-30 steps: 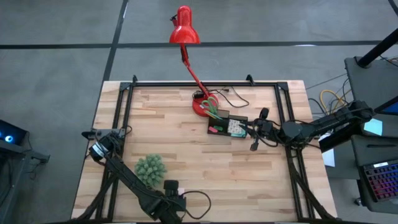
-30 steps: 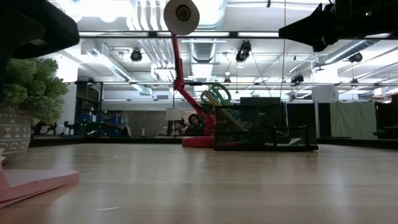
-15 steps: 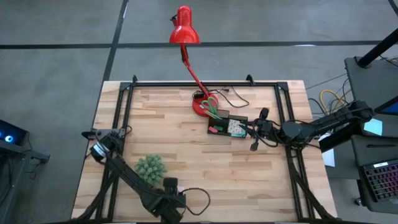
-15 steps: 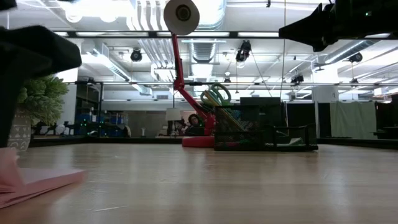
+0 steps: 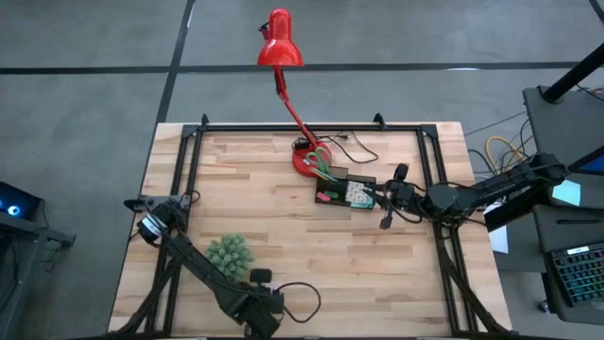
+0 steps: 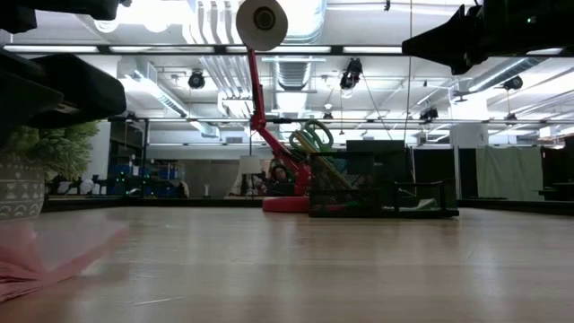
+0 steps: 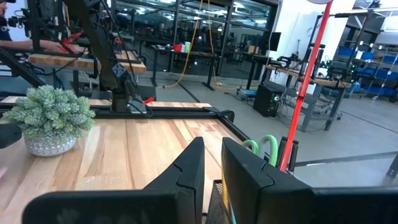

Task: Pick and place office supplies into organizer
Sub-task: Put the pink sticky note into the front left compartment of the desk organizer

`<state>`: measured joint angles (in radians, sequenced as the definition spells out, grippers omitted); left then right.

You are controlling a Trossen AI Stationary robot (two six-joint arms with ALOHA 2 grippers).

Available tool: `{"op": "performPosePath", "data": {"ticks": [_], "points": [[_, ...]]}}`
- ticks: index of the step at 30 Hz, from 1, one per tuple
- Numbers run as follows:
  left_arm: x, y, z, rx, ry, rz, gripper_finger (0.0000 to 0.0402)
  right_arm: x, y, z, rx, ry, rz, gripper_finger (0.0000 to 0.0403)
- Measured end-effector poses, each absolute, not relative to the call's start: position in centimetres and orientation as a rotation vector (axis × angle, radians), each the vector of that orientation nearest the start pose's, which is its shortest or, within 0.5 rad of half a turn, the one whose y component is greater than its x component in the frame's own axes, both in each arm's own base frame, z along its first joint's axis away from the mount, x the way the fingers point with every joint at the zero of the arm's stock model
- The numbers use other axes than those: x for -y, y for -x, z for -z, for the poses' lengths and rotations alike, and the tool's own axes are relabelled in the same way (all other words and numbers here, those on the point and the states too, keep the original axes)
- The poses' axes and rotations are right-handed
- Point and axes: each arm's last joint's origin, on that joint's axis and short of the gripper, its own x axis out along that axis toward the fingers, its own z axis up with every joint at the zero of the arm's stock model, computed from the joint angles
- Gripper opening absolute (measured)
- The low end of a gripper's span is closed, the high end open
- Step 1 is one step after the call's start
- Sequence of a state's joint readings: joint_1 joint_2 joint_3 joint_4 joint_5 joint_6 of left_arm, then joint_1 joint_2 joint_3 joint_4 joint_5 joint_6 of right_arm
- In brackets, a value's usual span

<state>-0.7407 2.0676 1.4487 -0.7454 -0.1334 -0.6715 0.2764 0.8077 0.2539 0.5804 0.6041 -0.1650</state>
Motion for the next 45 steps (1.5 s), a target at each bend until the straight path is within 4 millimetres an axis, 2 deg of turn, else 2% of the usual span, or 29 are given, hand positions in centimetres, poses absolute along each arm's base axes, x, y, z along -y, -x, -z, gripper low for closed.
{"op": "performPosePath", "data": {"ticks": [3,5,11,23,31,39,45], "points": [[26.7,-29.8,-14.7,-1.343,-0.017,0.106,0.0022,-3.0,-16.7,-21.9,-0.003,0.152,0.329,0.0047],[26.7,-29.8,-14.7,-1.348,-0.019,0.114,0.0007,-3.0,-16.7,-21.9,-0.003,0.152,0.329,0.0047],[26.5,-30.0,-15.2,-1.356,-0.027,0.170,0.0001,-3.0,-16.7,-21.9,-0.003,0.152,0.329,0.0048],[24.8,-30.3,-19.8,-1.265,0.044,0.201,0.0000,-3.0,-16.7,-21.9,-0.002,0.152,0.329,0.0048],[23.8,-30.7,-20.8,-1.232,0.027,0.203,0.0000,-3.0,-16.7,-21.9,-0.002,0.152,0.329,0.0048],[22.4,-32.4,-22.0,-1.168,-0.048,0.227,0.0000,-3.0,-16.7,-21.9,-0.002,0.152,0.329,0.0047],[20.5,-34.3,-23.2,-1.084,-0.151,0.205,0.0000,-3.0,-16.7,-21.9,0.001,0.150,0.337,0.0047]]}}
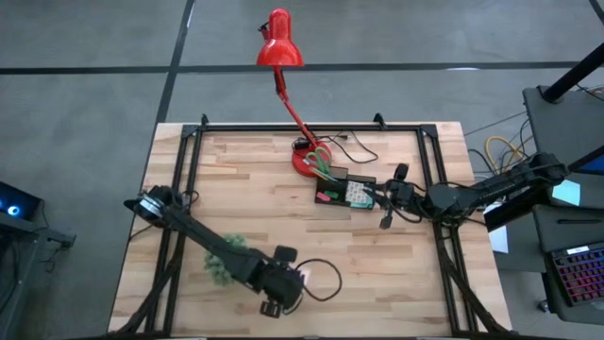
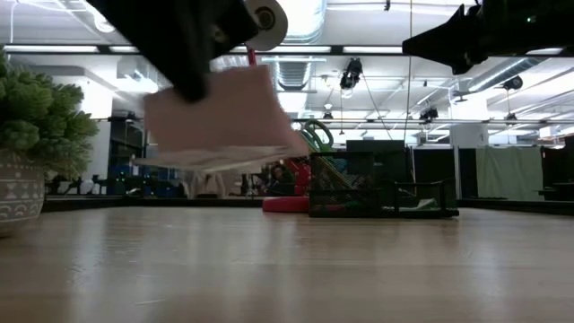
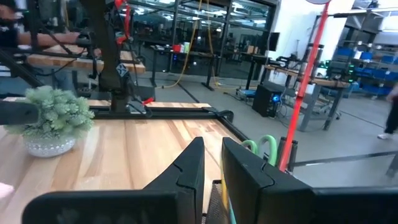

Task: Pick and place office supplies into organizer
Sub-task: Put the pink sticky note into the front left compartment of the desk organizer

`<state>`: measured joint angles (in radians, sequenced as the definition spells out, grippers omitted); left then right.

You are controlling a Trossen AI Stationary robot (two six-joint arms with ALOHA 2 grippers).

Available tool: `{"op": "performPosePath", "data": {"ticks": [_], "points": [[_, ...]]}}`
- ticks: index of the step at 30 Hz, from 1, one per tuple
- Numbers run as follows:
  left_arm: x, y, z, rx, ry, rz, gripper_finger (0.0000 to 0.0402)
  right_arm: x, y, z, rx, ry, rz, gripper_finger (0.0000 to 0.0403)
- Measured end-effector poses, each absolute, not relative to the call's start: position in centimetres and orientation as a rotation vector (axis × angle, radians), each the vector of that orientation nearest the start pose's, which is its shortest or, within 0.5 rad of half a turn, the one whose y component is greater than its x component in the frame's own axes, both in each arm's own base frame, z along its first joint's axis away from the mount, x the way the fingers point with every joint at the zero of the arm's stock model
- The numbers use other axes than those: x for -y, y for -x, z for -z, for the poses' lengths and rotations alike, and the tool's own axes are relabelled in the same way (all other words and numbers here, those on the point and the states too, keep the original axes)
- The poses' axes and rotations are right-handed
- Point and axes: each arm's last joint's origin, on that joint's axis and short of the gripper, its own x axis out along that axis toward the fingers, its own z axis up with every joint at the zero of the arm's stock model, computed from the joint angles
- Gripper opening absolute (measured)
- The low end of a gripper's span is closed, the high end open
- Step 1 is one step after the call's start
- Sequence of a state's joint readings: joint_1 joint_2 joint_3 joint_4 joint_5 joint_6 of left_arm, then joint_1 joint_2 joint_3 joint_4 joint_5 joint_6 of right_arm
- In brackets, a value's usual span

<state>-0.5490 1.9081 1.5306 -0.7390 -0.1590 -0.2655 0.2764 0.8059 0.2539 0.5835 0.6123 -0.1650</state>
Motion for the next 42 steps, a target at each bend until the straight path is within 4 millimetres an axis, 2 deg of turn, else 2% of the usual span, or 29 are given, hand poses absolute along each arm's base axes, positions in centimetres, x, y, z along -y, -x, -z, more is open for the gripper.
{"op": "performPosePath", "data": {"ticks": [6,11,18,25,33,38,42], "points": [[18.4,-36.1,-23.3,-1.015,-0.245,0.189,0.0000,-2.4,-16.1,-22.9,0.034,0.111,0.514,0.0047],[16.5,-37.9,-24.3,-0.915,-0.319,0.158,0.0000,-2.3,-15.5,-23.5,0.069,0.096,0.518,0.0047],[13.3,-40.1,-24.7,-0.818,-0.382,0.128,0.0000,-2.0,-14.6,-24.3,0.114,0.085,0.522,0.0047],[9.8,-41.5,-25.1,-0.773,-0.454,0.093,0.0000,-1.9,-14.1,-23.5,0.012,0.149,0.515,0.0047],[4.9,-43.3,-26.1,-0.656,-0.465,0.015,0.0000,-1.6,-13.1,-24.4,0.073,0.118,0.520,0.0047],[2.6,-44.1,-26.9,-0.570,-0.468,-0.001,0.0000,-1.5,-12.9,-24.6,0.088,0.110,0.521,0.0047],[0.7,-44.1,-26.9,-0.579,-0.474,-0.034,0.0000,-1.5,-12.9,-24.6,0.071,0.168,0.523,0.0047]]}}
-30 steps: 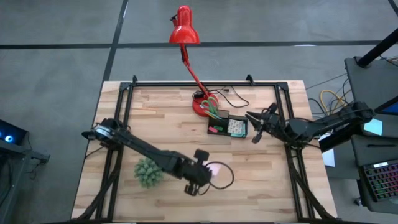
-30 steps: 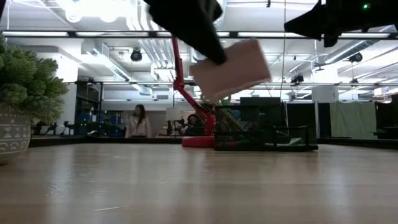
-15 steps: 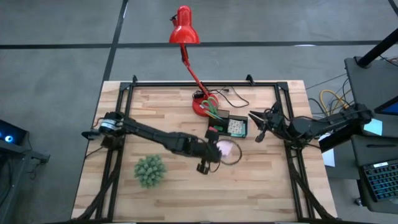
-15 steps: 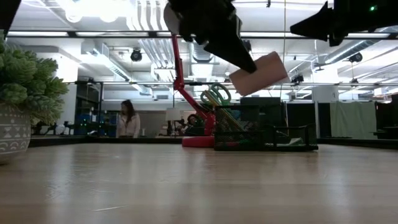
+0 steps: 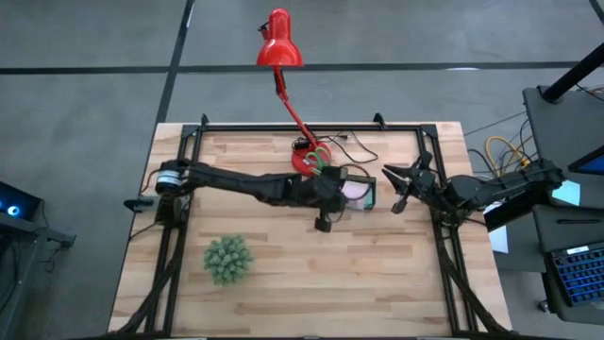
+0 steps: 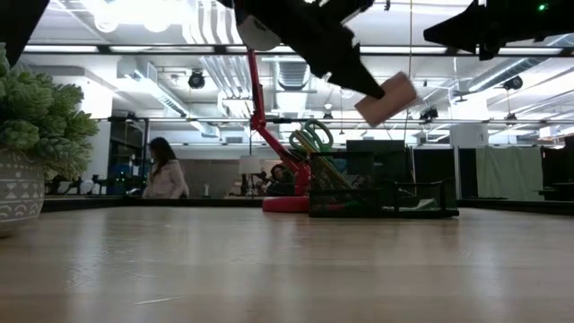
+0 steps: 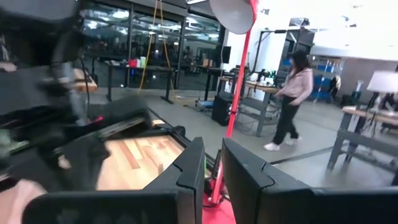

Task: Pick and place office supplies into organizer
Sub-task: Put the pink sticky note into the front left compartment of the desk organizer

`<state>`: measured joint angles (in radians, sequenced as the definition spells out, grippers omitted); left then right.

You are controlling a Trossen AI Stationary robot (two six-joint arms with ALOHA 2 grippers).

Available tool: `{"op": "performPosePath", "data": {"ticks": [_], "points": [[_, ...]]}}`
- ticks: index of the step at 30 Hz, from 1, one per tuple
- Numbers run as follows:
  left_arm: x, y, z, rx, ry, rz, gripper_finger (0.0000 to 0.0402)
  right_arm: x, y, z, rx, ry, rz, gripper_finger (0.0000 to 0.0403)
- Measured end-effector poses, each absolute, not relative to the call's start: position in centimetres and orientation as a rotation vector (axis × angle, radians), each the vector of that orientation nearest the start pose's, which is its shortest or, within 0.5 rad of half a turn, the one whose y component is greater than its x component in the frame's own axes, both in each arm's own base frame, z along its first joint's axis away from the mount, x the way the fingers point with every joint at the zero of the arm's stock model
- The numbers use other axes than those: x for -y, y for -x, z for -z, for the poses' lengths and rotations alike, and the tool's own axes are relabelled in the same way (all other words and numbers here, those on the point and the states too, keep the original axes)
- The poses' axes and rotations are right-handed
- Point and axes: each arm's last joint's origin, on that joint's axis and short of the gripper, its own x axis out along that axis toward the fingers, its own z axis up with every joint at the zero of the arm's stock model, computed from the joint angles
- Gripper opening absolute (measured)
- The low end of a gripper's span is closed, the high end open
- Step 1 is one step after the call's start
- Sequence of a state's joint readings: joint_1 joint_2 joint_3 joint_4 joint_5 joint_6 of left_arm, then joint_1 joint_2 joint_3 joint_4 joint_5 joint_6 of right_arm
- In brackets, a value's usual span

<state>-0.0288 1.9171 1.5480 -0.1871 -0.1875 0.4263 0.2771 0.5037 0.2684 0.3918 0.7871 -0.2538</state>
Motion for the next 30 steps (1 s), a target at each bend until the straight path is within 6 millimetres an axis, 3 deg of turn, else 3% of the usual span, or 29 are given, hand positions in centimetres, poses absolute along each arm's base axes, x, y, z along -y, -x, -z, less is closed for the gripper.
{"op": "performPosePath", "data": {"ticks": [8,15,20,30], "points": [[-0.9,-44.1,-26.7,-0.606,-0.472,-0.064,0.0000,-2.1,-13.2,-25.2,-0.101,0.390,0.395,0.0066],[-1.2,-44.0,-26.6,-0.615,-0.474,-0.070,0.0000,-3.3,-14.5,-26.9,-0.398,0.499,0.294,0.0145],[-1.2,-44.0,-26.6,-0.616,-0.495,-0.063,0.0000,-4.5,-16.4,-27.9,-0.503,0.596,0.238,0.0195],[-1.2,-44.2,-27.1,-0.587,-0.495,-0.070,0.0000,-6.2,-19.2,-26.6,-0.625,0.682,0.181,0.0206]]}}
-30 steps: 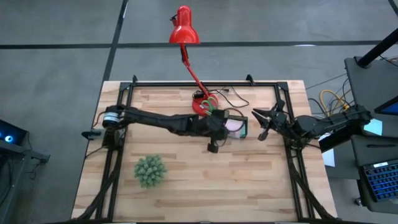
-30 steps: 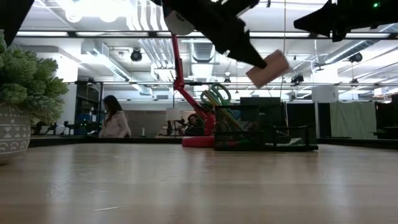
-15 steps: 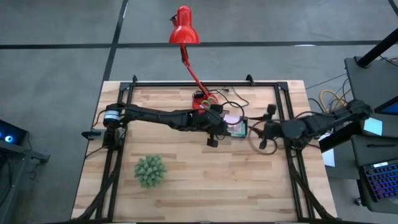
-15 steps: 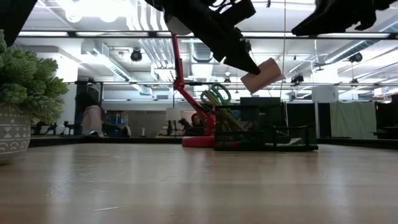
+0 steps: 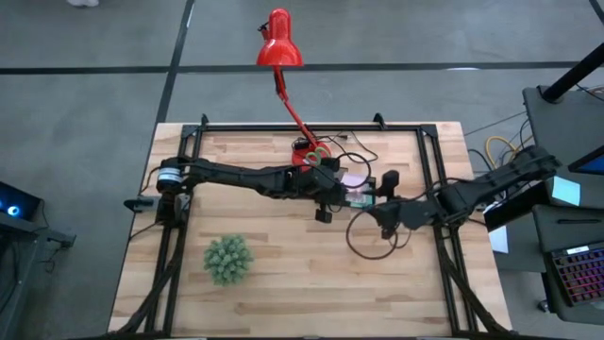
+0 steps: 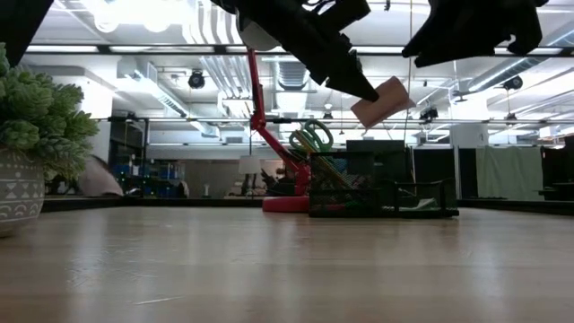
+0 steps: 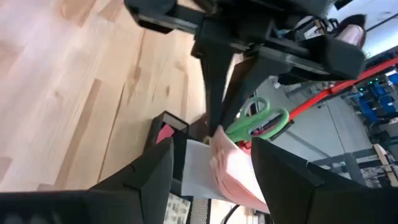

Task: Pick and place office supplies into organizer
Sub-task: Put the pink sticky note into the front left compartment of the desk organizer

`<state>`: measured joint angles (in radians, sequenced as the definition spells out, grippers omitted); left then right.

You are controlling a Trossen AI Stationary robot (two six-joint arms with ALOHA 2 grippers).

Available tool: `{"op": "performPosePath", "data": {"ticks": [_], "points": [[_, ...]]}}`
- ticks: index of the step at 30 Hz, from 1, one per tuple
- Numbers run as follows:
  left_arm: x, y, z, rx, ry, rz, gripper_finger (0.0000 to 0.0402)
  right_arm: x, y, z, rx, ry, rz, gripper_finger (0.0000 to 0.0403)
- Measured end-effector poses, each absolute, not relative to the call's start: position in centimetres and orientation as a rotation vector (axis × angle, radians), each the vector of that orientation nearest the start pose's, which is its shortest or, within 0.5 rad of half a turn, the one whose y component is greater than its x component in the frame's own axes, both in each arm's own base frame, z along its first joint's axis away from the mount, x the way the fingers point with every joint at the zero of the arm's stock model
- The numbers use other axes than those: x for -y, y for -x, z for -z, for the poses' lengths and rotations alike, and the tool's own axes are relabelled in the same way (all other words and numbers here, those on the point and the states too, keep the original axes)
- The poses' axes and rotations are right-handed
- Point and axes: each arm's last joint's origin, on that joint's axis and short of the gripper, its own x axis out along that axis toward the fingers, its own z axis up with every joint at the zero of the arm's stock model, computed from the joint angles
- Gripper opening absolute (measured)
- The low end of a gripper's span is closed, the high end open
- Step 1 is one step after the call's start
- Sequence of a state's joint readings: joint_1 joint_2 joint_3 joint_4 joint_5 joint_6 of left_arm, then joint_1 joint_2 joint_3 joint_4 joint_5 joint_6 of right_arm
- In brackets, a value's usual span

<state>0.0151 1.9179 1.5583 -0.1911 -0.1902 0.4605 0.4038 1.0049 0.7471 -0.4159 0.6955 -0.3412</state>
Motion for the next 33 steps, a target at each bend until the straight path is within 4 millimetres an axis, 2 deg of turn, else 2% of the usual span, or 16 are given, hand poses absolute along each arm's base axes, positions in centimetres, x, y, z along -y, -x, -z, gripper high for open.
{"op": "performPosePath", "data": {"ticks": [9,27,30,33], "points": [[-1.1,-44.2,-27.2,-0.581,-0.495,-0.068,0.0000,-6.4,-20.0,-25.7,-0.665,0.713,0.187,0.0204],[0.3,-44.6,-28.1,-0.492,-0.499,0.033,0.0000,-6.3,-20.0,-25.6,-0.675,0.736,0.223,0.0202],[0.3,-44.6,-28.2,-0.491,-0.499,0.033,0.0000,-6.3,-20.0,-25.6,-0.675,0.736,0.237,0.0189],[0.2,-44.6,-28.1,-0.492,-0.499,0.032,0.0000,-6.3,-20.1,-25.6,-0.675,0.733,0.238,0.0158]]}}
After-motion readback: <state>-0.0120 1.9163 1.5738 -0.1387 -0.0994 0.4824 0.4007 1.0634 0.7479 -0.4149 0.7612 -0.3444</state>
